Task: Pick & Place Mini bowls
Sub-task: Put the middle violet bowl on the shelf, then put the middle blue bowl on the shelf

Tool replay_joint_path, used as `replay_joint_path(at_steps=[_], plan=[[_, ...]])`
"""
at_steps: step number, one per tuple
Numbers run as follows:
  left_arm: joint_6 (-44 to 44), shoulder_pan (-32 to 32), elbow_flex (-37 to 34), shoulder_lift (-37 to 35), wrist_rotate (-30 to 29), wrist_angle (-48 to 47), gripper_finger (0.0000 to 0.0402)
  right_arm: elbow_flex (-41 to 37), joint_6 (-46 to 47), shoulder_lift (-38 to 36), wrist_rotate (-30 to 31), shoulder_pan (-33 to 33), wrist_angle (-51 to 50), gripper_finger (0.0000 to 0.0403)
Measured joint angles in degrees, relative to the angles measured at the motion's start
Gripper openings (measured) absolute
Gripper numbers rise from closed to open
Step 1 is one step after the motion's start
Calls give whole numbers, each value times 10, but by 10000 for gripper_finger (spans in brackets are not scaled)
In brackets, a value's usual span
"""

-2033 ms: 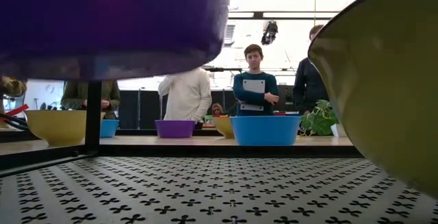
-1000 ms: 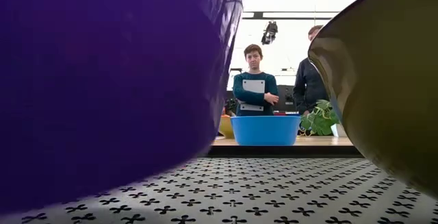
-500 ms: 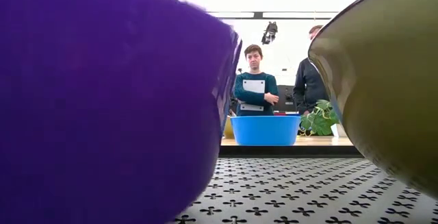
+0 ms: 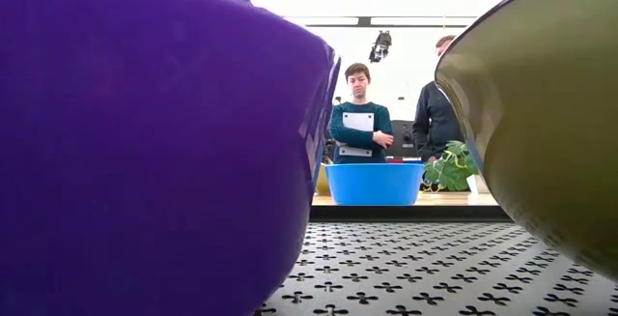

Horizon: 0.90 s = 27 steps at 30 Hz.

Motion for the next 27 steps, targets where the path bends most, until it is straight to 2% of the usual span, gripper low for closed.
replay_joint_path(at_steps=[15,27], plan=[[0,1,0,-1,0,13,72,0,0,0,0,0,0,8],[12,8,27,-27,-3,-5,75,0,0,-5,-1,0,-5,8]])
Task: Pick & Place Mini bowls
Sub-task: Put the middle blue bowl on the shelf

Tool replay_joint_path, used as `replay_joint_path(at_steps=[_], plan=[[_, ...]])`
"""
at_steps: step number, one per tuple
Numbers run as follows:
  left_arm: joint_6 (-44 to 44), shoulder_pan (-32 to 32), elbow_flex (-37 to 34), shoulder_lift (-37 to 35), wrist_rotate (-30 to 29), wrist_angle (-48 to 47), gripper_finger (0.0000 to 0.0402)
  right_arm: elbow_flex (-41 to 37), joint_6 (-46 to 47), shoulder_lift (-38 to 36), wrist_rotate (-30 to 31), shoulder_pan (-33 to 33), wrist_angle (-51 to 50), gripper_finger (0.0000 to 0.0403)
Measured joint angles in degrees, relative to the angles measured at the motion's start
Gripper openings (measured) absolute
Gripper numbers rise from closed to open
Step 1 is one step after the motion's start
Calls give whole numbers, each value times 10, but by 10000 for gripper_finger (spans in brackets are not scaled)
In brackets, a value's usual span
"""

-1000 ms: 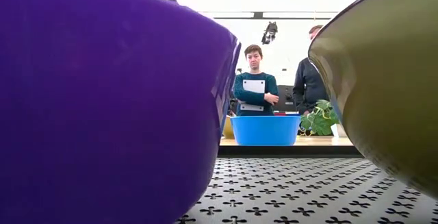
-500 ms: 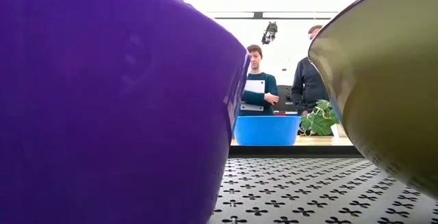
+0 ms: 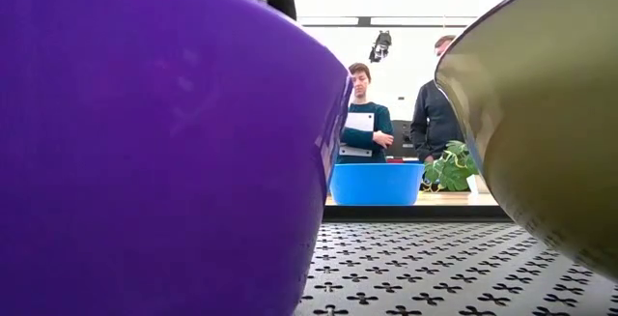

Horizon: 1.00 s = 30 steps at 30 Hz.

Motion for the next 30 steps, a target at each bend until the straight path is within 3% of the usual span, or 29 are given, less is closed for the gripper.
replay_joint_path(at_steps=[7,14,23,30], plan=[[32,11,4,-52,-22,-4,76,0,2,-20,8,-8,-16,8],[65,19,2,-125,-107,-36,76,0,38,-40,50,-29,-73,8],[115,20,-1,-214,-236,-58,76,-10,101,-42,54,-107,-155,8],[135,29,-29,-275,-264,-62,76,-46,102,-42,28,-175,-155,8]])
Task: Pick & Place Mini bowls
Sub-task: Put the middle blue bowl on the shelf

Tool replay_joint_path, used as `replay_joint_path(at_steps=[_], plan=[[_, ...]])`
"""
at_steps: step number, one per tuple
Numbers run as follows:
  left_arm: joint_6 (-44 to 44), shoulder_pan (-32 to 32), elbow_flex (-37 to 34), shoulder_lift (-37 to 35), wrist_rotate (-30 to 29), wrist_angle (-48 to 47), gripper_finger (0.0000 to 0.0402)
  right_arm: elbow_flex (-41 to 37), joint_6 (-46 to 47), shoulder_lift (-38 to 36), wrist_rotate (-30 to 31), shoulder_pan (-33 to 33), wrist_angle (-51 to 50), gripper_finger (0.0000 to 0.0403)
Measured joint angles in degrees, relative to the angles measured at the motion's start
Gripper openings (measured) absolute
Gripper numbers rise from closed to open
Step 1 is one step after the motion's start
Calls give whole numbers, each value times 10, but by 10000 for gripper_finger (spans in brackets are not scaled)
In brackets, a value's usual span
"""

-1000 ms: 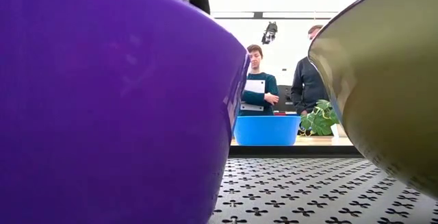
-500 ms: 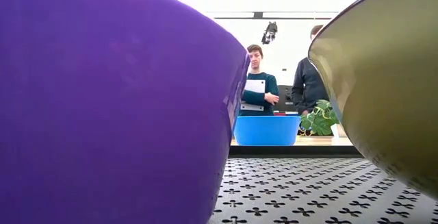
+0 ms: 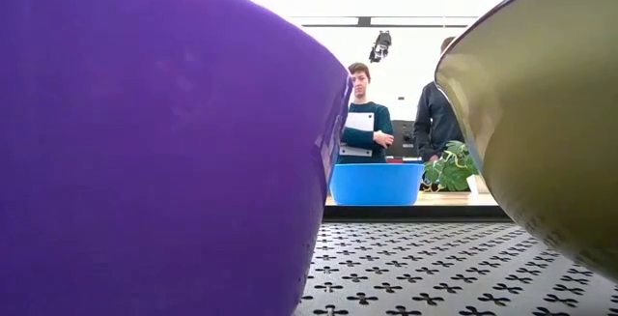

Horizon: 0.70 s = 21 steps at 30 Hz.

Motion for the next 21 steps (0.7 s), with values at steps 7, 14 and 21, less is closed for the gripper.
replay_joint_path(at_steps=[7,14,21], plan=[[3,14,-24,-52,-6,-3,75,-29,69,0,0,-55,3,8],[21,19,-46,-87,-8,-5,75,-53,145,0,1,-104,8,10],[39,19,-46,-103,-8,-25,75,-109,170,3,1,-148,24,53]])
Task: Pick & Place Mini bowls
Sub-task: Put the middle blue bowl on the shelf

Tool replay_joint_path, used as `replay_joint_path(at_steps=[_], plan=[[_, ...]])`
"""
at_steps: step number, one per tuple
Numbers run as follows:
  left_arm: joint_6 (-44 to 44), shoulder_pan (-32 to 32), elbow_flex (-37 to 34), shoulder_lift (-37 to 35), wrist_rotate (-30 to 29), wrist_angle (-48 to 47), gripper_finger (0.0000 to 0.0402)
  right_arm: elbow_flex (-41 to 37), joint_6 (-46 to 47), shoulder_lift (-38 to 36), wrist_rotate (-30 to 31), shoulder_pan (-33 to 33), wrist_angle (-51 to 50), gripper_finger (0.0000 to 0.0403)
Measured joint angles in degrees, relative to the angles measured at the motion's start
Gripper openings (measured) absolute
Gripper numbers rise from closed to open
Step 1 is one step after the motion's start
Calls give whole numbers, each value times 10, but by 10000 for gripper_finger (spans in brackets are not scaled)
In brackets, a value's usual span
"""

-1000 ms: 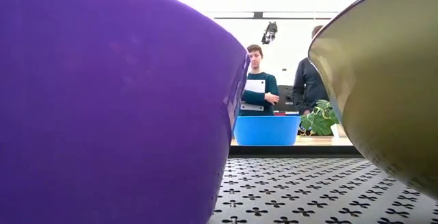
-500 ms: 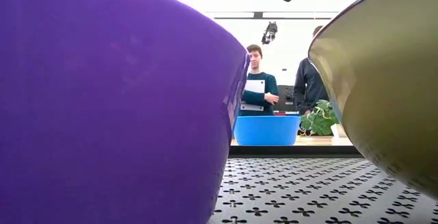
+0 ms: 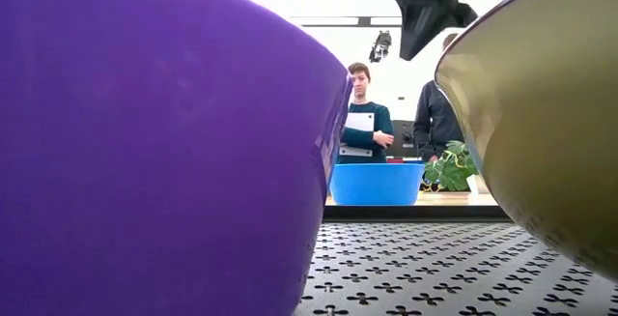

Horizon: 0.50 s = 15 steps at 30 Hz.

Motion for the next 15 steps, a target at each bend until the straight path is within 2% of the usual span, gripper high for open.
replay_joint_path(at_steps=[7,11,15], plan=[[25,1,0,-2,0,-5,75,-58,15,0,-14,-24,78,103],[34,1,0,-2,0,-5,75,-113,15,1,-60,-31,146,114],[36,1,0,-2,0,-5,75,-163,21,5,-70,-34,202,116]])
